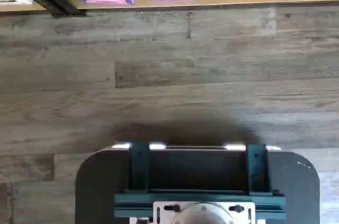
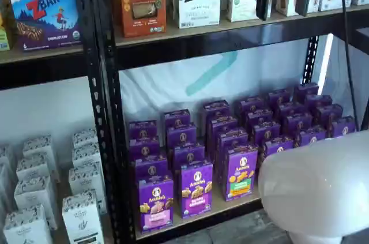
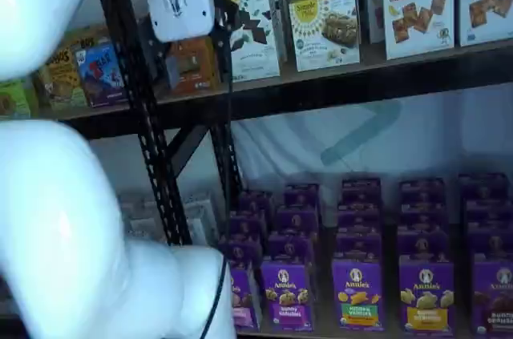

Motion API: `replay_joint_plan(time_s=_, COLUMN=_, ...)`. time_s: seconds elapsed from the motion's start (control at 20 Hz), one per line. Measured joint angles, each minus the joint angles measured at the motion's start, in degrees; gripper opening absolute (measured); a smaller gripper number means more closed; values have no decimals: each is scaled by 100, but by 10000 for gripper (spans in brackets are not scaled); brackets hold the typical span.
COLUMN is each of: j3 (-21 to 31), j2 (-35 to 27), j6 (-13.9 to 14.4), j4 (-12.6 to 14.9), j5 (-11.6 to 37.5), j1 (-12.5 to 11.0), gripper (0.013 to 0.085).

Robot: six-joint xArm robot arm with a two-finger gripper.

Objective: Pick up the purple box with a pink patch in the middle, on the bottom shelf, the first box from the left

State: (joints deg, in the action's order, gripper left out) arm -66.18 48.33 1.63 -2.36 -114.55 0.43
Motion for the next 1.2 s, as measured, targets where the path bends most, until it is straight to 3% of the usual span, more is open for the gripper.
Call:
replay_joint_plan(time_s=0.1, j3=195, j2=186, j6=-73, j4=-119, j5=362, j1=-117, gripper=850)
replay_joint_plan(time_s=0.5, j3=300, j2=160, j6=-60, j4=-111, j5=536, j1=-88, gripper=850)
replay_joint_plan(time_s=1.2, j3=803, j2=184, j6=160, j4=-176, j5=875, j1=131, gripper=850)
